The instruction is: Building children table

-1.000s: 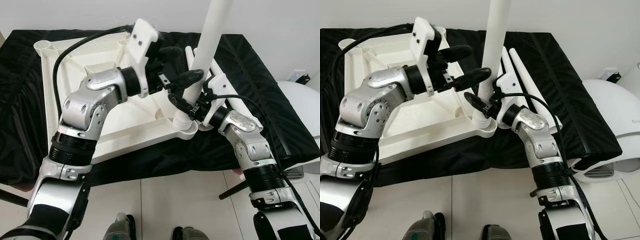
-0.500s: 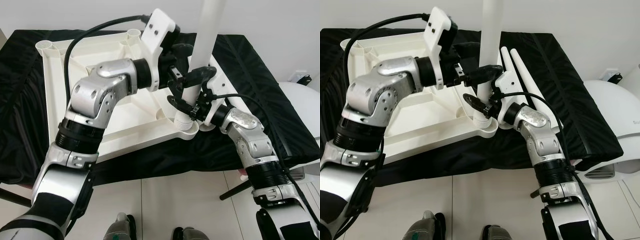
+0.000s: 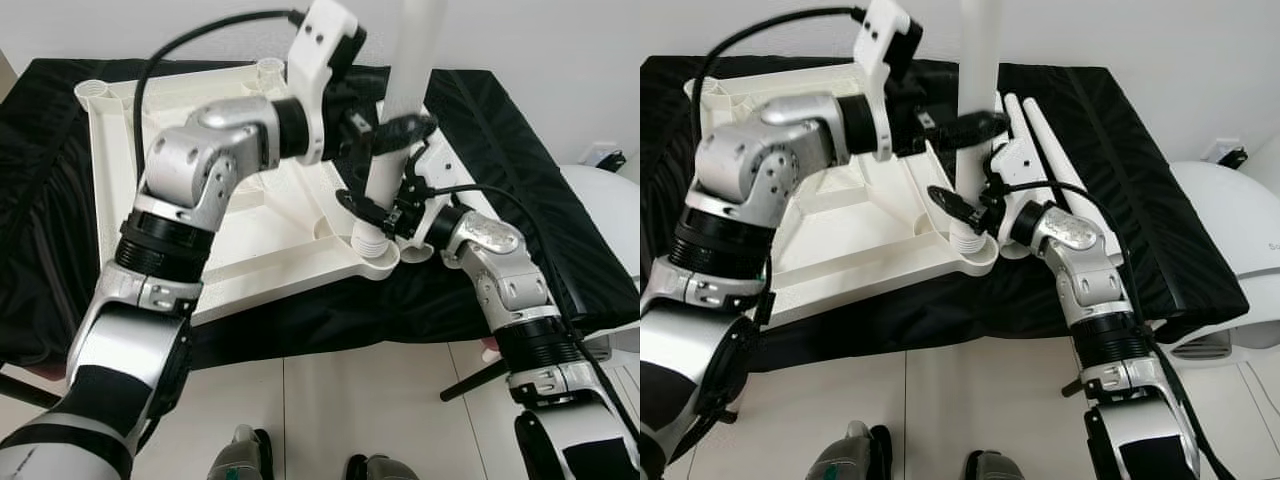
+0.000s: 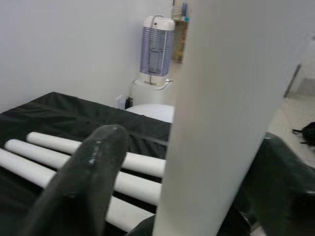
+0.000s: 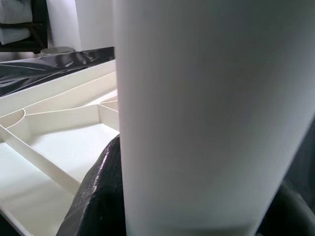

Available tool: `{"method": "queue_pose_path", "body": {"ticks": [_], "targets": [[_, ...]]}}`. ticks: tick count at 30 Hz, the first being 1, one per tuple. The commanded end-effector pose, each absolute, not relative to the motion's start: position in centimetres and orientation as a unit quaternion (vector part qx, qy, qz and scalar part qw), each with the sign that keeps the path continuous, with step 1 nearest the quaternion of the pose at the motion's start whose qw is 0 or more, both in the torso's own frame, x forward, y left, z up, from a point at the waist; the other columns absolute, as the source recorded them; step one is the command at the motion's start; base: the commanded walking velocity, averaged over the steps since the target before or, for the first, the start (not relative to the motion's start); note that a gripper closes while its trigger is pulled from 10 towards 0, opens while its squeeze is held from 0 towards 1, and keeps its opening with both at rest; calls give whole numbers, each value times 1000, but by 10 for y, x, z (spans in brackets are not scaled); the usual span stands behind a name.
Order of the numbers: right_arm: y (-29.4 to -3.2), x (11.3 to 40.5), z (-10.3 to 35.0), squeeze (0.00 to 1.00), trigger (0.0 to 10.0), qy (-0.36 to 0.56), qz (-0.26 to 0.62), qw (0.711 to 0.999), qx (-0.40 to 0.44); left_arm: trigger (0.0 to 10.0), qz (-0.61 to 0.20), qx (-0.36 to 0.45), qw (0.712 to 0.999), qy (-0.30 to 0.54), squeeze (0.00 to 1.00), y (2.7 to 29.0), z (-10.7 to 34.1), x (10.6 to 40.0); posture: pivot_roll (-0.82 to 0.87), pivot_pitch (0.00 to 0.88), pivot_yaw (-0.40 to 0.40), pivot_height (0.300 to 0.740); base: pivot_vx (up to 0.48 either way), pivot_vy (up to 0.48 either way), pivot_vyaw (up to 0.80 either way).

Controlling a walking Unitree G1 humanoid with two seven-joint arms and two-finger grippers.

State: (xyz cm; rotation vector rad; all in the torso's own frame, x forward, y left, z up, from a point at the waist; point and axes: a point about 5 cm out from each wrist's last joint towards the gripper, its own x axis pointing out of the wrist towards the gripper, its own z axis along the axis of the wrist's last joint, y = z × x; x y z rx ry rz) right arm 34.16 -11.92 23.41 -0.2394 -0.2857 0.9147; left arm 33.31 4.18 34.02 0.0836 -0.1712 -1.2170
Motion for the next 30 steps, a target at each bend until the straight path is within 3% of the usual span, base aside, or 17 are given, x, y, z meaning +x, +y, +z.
{"method": "queue_pose_path", "body": {"ticks": [1,18,19,21,22,28,29,30], "targets": [[-119,342,238,0,10000,-147,440,878,-122,0,-575,30,814,-78,0,39,342,332,38,114,-17,740,0,0,0],[-119,341,236,0,10000,-151,434,881,-113,0,-575,-6,816,-62,0,36,339,333,30,105,-19,740,0,0,0],[-119,341,236,0,10000,-151,433,882,-109,10000,-574,7,817,-58,0,35,335,333,29,104,-18,740,0,0,0],[-119,341,235,0,10000,-144,435,884,-93,10000,-572,19,818,-57,0,35,331,333,24,104,-18,740,0,0,0],[-121,339,234,1000,10000,-137,437,886,-71,10000,-573,35,817,-56,0,34,325,332,19,104,-18,740,0,0,0],[-122,338,234,1000,10000,-135,437,887,-66,10000,-573,39,817,-56,0,35,323,332,14,104,-20,740,0,0,0],[-124,337,236,235,10000,-133,441,885,-65,10000,-574,41,816,-56,0,35,323,333,12,103,-20,740,0,0,0],[-125,337,238,0,10000,-133,444,884,-64,10000,-575,42,815,-57,0,36,324,333,10,103,-21,740,0,0,0]]}}
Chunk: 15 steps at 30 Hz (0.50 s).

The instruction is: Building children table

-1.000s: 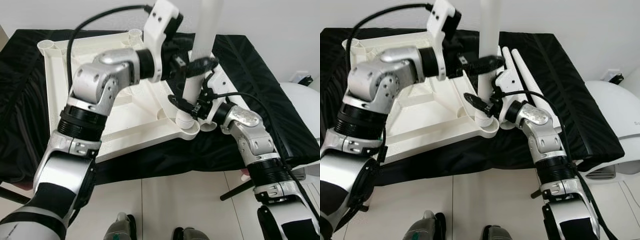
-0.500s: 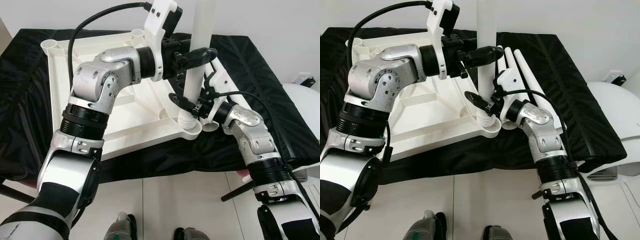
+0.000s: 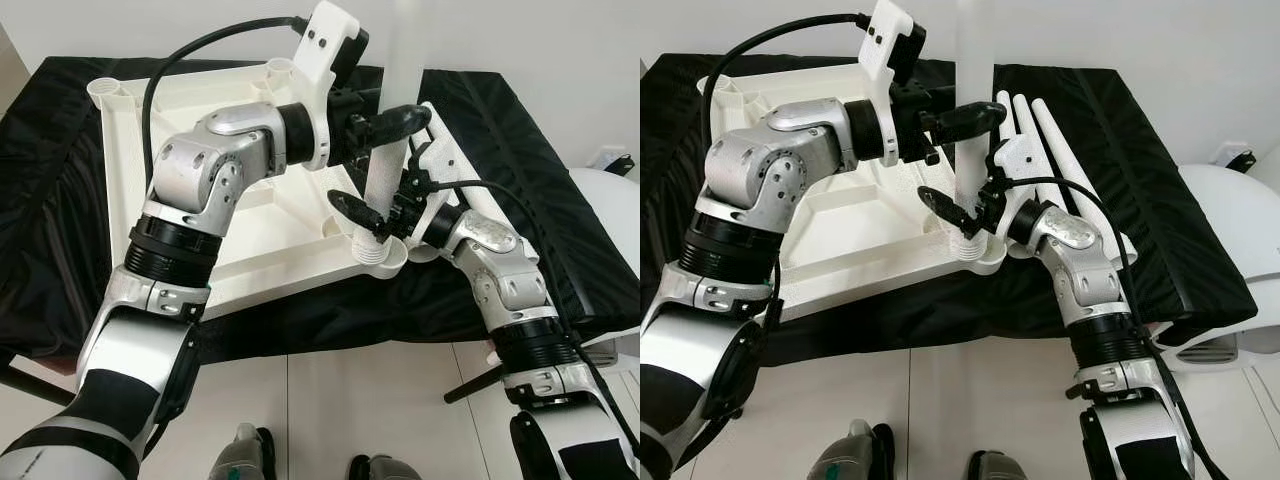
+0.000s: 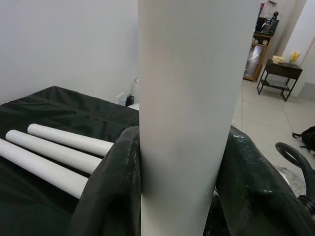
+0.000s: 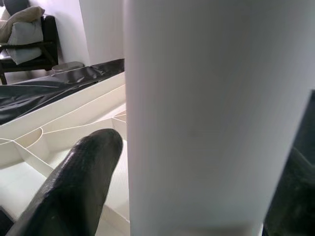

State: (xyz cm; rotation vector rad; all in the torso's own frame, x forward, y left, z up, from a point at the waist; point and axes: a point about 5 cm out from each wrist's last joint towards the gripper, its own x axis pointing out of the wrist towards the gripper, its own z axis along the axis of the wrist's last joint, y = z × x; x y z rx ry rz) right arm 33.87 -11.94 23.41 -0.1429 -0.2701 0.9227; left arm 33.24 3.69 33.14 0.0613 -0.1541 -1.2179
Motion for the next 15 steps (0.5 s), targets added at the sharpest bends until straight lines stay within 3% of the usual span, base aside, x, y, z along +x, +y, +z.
{"method": "queue_pose_path", "body": {"ticks": [1,10,15], "targets": [[-125,337,238,0,10000,-133,444,884,-64,10000,-575,42,815,-57,0,36,324,333,10,103,-21,740,0,0,0],[-139,338,245,0,10000,-116,453,882,-54,10000,-576,48,814,-67,0,38,330,334,6,94,-23,740,0,0,0],[-146,331,246,0,10000,-101,499,859,-60,10000,-580,50,810,-70,0,38,331,332,2,93,-21,740,0,0,0]]}}
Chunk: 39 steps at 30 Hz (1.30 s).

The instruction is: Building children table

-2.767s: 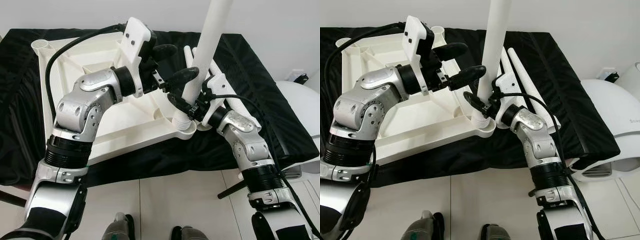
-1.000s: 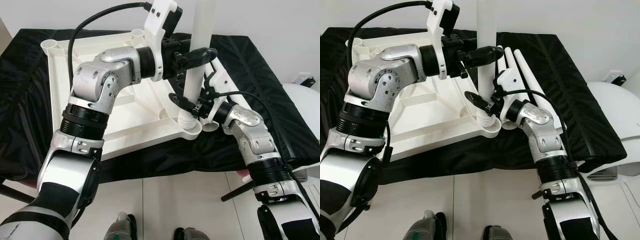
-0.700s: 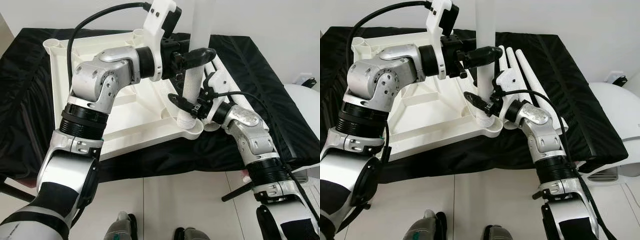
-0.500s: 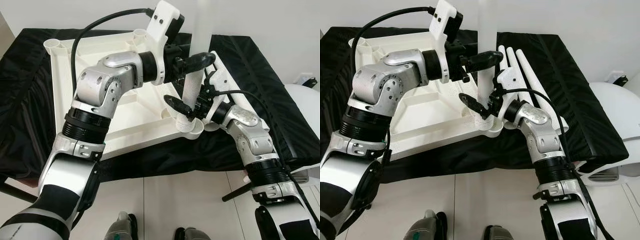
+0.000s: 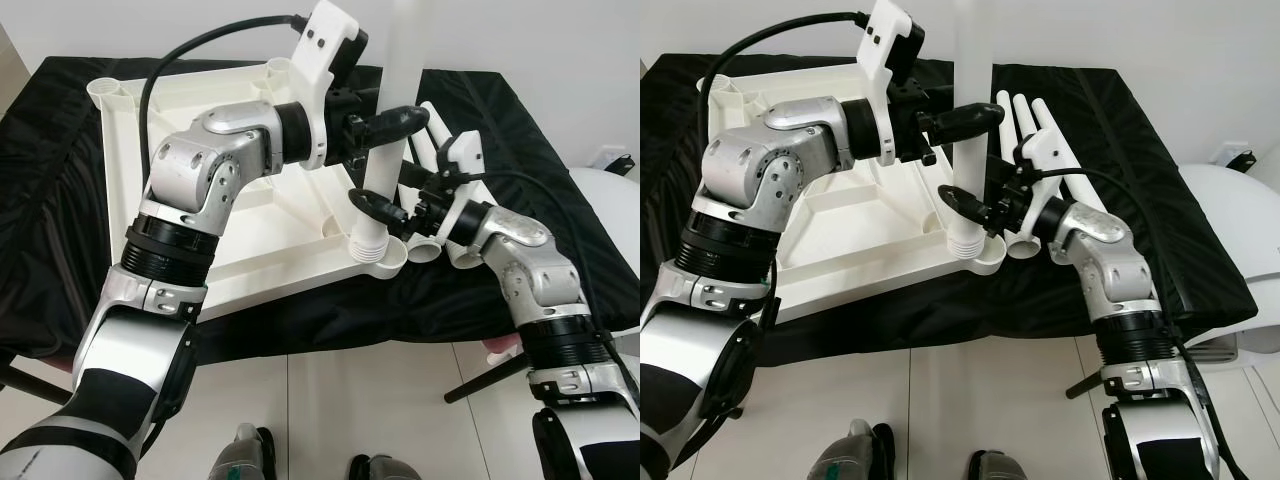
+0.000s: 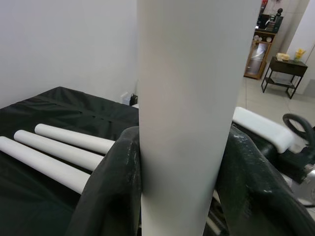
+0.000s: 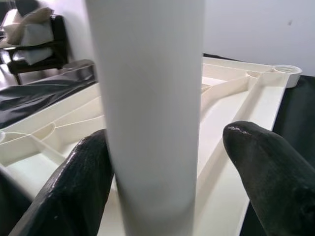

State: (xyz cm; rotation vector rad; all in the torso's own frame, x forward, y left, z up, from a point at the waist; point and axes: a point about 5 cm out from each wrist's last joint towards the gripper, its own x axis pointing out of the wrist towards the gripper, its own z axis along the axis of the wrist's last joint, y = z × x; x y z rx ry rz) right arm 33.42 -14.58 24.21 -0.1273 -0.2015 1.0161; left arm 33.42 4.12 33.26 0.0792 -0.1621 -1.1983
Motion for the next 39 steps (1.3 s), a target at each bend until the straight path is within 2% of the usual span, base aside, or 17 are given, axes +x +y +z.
{"method": "queue_pose_path", "body": {"ticks": [1,3,9,10,11,12,14,16,19,29,39], "targets": [[-146,331,246,0,10000,-101,499,859,-60,10000,-580,50,810,-70,0,38,331,332,2,93,-21,740,0,0,0],[-148,329,245,0,10000,-96,513,850,-70,10000,-582,50,808,-71,0,38,332,332,2,97,-23,740,0,0,0],[-148,331,247,0,10000,-101,505,854,-69,10000,-562,46,822,-77,0,42,337,334,12,105,-24,740,0,0,0],[-144,333,249,0,10000,-113,490,862,-57,10000,-525,36,846,-87,0,48,345,340,20,110,-27,740,0,0,0],[-144,333,249,0,10000,-113,490,862,-57,10000,-525,36,846,-87,0,48,345,340,20,110,-27,740,0,0,0],[-137,335,251,0,10000,-127,469,873,-42,10000,-473,24,875,-100,0,56,355,348,22,111,-26,740,0,0,0],[-134,337,252,0,10000,-133,455,880,-37,10000,-462,22,880,-103,0,58,358,350,22,111,-26,740,0,0,0],[-128,342,254,0,10000,-147,425,893,-21,10000,-393,7,912,-121,0,71,373,360,28,115,-25,740,0,0,0],[-120,346,256,0,10000,-162,400,902,-10,10000,-351,-16,926,-139,0,80,388,363,33,117,-23,740,0,0,0],[-112,355,264,0,10000,-193,333,923,13,10000,-345,-17,926,-151,0,73,394,359,35,119,-18,740,0,0,0],[-90,361,269,0,10000,-214,300,929,18,10000,-363,-20,921,-142,0,46,388,353,40,122,-23,740,0,0,0]]}}
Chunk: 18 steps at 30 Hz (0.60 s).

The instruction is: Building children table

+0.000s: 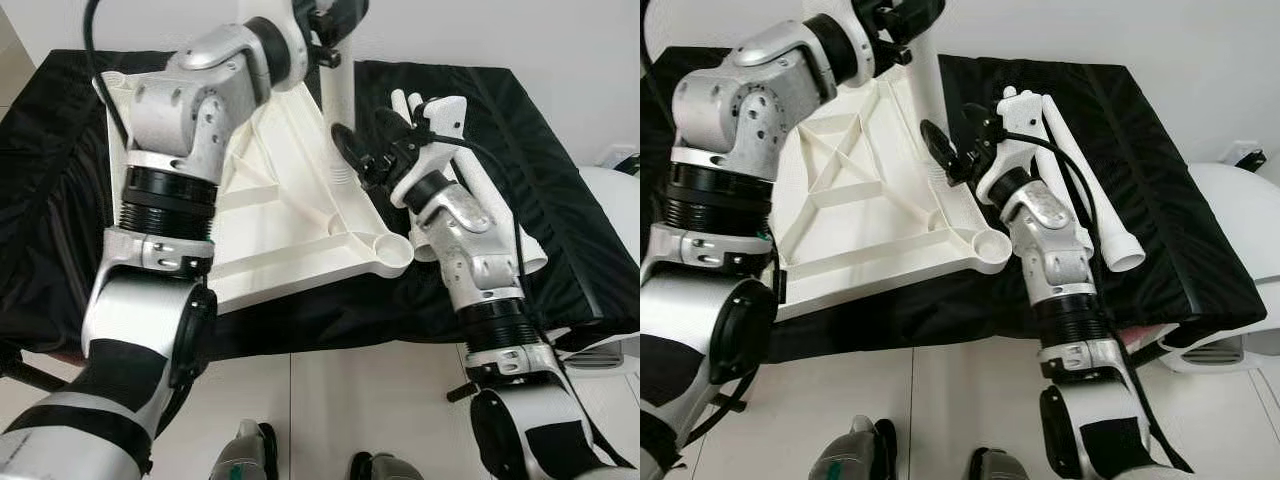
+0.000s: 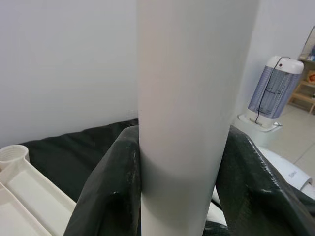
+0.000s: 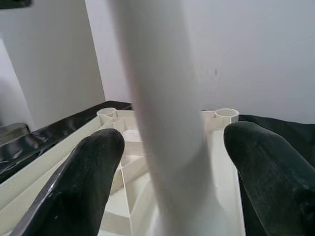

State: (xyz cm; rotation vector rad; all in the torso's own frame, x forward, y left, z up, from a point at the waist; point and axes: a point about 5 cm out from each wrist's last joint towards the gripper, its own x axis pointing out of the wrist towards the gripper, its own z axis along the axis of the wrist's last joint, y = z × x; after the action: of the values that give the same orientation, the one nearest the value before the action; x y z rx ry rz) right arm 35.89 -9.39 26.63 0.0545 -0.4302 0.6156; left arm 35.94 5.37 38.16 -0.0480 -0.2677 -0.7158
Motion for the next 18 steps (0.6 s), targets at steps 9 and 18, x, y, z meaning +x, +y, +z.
{"method": "queue_pose_path", "body": {"ticks": [9,18], "targets": [[-86,367,279,0,10000,-222,294,929,-10,10000,-379,-3,914,-144,0,33,386,348,40,121,-29,740,0,0,0],[-91,375,278,0,10000,-194,257,947,-6,10000,-383,3,911,-150,0,30,386,344,36,117,-28,740,0,0,0]]}}
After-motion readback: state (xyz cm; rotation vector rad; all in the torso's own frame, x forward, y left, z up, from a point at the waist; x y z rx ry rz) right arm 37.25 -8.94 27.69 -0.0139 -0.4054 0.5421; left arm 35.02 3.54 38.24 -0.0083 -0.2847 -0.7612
